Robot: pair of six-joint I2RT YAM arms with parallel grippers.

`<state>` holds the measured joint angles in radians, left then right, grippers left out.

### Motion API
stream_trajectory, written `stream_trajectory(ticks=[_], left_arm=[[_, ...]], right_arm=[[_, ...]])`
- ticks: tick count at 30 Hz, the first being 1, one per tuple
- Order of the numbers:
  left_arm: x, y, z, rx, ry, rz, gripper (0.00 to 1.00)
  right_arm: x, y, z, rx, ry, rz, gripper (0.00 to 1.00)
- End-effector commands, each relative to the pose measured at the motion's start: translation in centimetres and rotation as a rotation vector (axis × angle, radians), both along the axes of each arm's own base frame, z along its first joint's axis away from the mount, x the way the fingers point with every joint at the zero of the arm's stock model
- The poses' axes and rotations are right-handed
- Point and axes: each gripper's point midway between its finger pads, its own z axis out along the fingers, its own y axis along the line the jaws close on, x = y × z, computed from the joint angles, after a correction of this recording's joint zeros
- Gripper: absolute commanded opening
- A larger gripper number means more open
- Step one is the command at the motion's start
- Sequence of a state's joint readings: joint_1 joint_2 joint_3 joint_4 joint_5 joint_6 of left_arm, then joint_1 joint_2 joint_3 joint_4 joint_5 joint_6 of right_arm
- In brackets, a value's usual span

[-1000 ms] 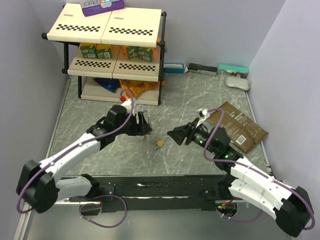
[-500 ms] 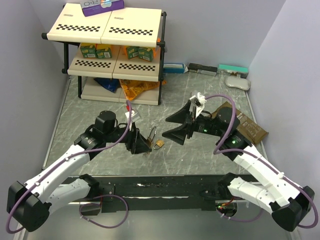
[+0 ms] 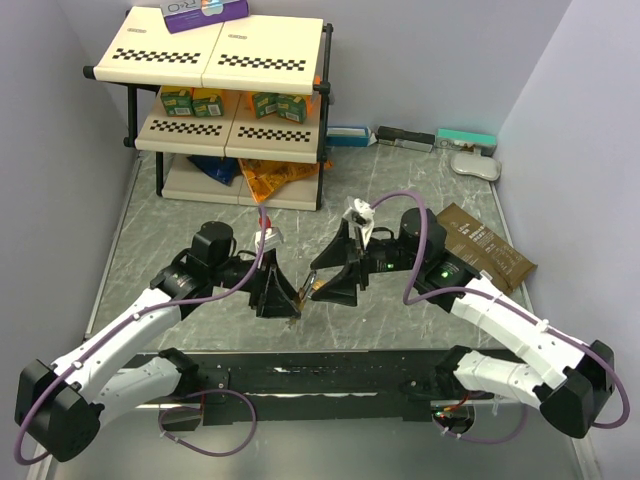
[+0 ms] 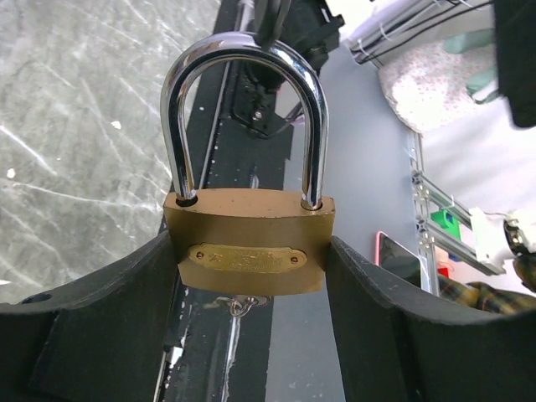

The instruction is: Unlock with the key

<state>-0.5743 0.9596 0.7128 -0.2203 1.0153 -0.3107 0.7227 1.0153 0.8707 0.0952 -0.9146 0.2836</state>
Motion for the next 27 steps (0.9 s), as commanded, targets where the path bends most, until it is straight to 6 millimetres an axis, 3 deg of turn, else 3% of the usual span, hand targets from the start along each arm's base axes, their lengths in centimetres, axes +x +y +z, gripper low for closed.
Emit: stream_trajectory(ticks=[1,14,27], left_arm=[[-0.7,-0.4,3.0,-0.113,-0.102,-0.095,0.01],[-0.9,-0.4,3.0,-0.12,-0.096,-0.111,0.01],[-0.7,-0.4,3.1,-0.122,-0.103,-0.104,0.01]], right_arm=[[-0.9,0.5,2.5,0.054,-0.103,0.063,0.91],[-0.7,0.9,-0.4,-0.019,-0.064,0.069,0.88],[-0.4,1.0,-2.4,-0.048,-0.034,0.054,0.75]])
